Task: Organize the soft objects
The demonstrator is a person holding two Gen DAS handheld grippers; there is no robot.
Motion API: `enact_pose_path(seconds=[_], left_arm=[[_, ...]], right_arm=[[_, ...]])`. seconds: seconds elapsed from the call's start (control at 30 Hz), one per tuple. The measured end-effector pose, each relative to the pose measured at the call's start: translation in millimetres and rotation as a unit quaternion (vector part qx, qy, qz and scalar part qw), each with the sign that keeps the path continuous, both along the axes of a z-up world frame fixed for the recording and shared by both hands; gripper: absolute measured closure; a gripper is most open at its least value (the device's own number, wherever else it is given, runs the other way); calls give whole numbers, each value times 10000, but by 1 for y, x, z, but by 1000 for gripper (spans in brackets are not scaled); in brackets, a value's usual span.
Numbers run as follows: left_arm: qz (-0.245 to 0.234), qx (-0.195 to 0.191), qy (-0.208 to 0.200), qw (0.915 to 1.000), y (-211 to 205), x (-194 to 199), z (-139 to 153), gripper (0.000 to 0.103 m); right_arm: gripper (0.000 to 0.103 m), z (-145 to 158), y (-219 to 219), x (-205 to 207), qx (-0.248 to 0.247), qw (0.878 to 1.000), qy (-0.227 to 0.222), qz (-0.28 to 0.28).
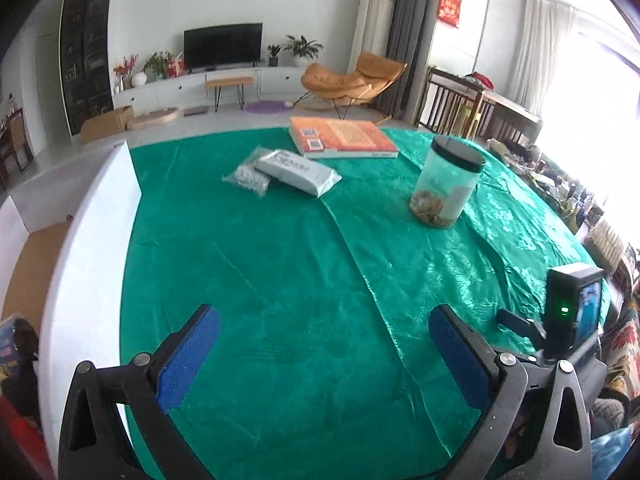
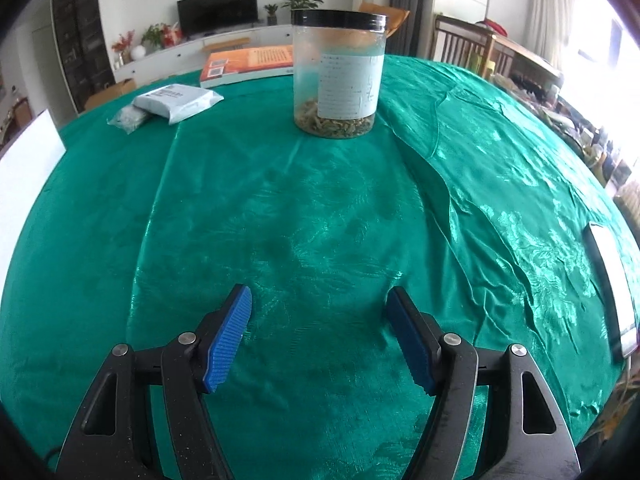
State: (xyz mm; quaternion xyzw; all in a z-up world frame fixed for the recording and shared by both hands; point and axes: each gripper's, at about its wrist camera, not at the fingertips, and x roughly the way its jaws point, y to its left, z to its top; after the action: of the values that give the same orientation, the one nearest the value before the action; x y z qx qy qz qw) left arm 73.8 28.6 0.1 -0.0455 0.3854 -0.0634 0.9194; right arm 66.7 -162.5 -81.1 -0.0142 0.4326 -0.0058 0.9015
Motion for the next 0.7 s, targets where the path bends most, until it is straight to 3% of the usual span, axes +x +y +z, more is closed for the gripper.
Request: enact_pose_path(seconds=[0.13,0.43,0.7], left_arm=[[91,80,226,9997,5,11,-17,0],[297,76,488,9983,17,21,-42,0],[158,250,604,9977,7,24,-52,0]], right_arm=[[23,-4,-4,5,56,9999,-6,-90],[20,-3,-3,5,54,10000,-3,-79],[20,-3,-2,5,52,9999,-7,-89]])
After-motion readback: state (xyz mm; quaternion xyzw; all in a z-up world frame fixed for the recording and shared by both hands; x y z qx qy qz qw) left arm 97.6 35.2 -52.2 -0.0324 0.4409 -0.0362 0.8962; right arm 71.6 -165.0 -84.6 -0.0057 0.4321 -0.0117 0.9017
